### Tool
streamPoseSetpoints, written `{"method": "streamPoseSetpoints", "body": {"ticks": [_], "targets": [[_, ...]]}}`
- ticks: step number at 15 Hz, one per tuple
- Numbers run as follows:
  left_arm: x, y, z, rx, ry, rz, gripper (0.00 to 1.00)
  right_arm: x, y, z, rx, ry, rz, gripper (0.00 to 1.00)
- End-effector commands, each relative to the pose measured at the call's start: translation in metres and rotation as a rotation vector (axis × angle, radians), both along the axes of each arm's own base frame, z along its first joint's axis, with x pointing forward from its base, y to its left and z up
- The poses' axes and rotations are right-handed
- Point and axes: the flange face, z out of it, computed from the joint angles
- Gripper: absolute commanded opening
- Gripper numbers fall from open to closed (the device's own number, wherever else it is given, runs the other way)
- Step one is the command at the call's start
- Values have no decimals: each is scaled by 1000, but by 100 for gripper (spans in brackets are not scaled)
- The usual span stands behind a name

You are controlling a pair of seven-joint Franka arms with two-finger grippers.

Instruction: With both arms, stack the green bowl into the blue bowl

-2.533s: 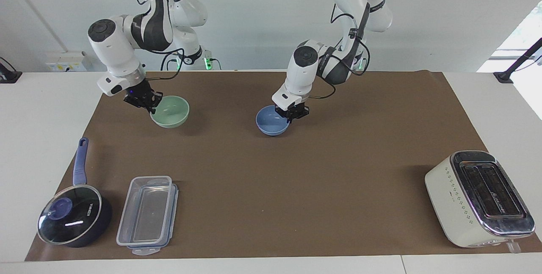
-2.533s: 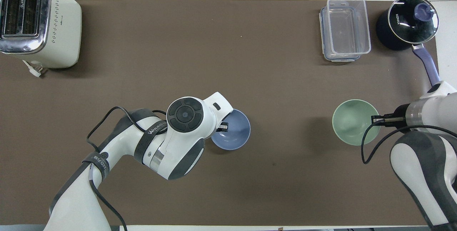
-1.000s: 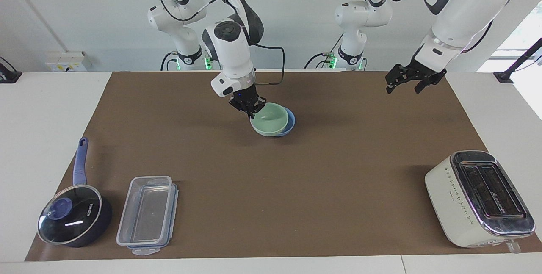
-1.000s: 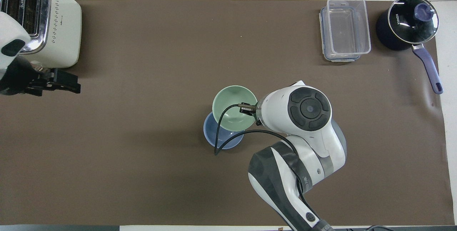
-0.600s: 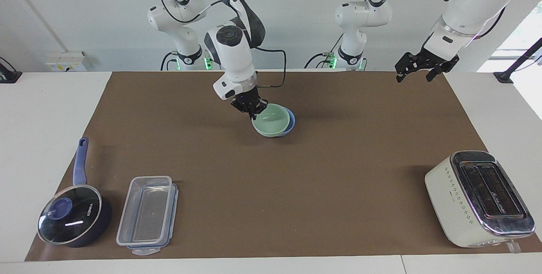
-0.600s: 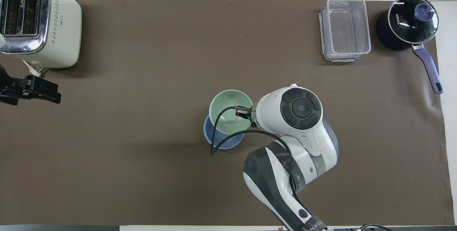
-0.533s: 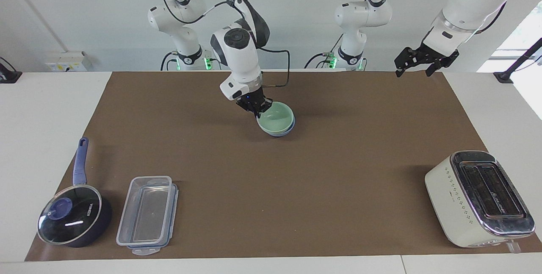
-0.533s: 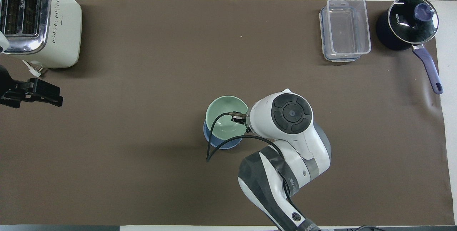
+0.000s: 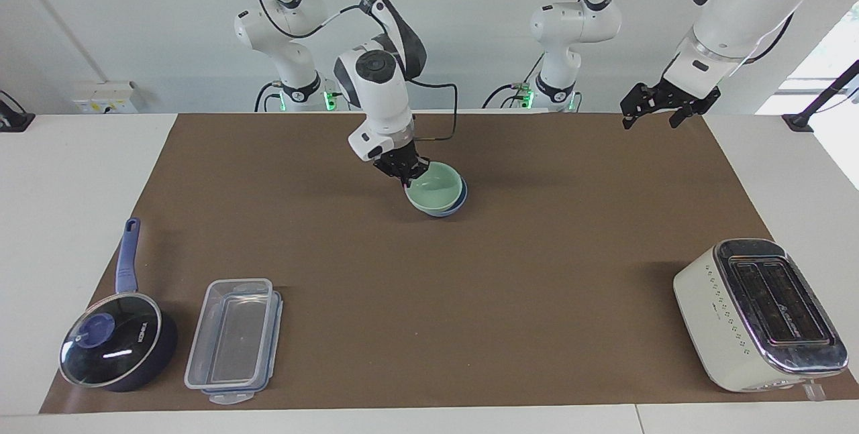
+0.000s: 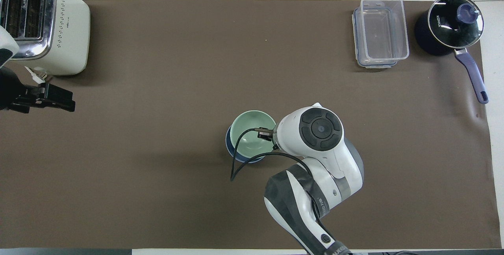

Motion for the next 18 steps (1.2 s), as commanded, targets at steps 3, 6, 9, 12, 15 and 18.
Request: {"method": "streamPoseSetpoints", "body": {"ticks": [3, 6, 9, 12, 15, 18], "targets": [[0, -1, 1, 17, 9, -9, 100, -6, 11, -6, 30, -15, -9, 0], [-7, -2, 1, 10, 36, -5, 100, -7, 10, -6, 31, -13, -10, 0], [-13, -8, 0, 3, 63, -13, 100, -8, 8, -8, 27, -10, 1, 0], [-15, -10, 6, 6, 74, -17, 100, -8, 8, -8, 28, -13, 18, 69], [-16, -10, 7, 2, 71, -18, 100, -3, 11, 6, 30, -14, 20, 100], [-16, -8, 8, 2, 68, -18, 100, 9, -20, 47, 38, -57, 6, 100]]}}
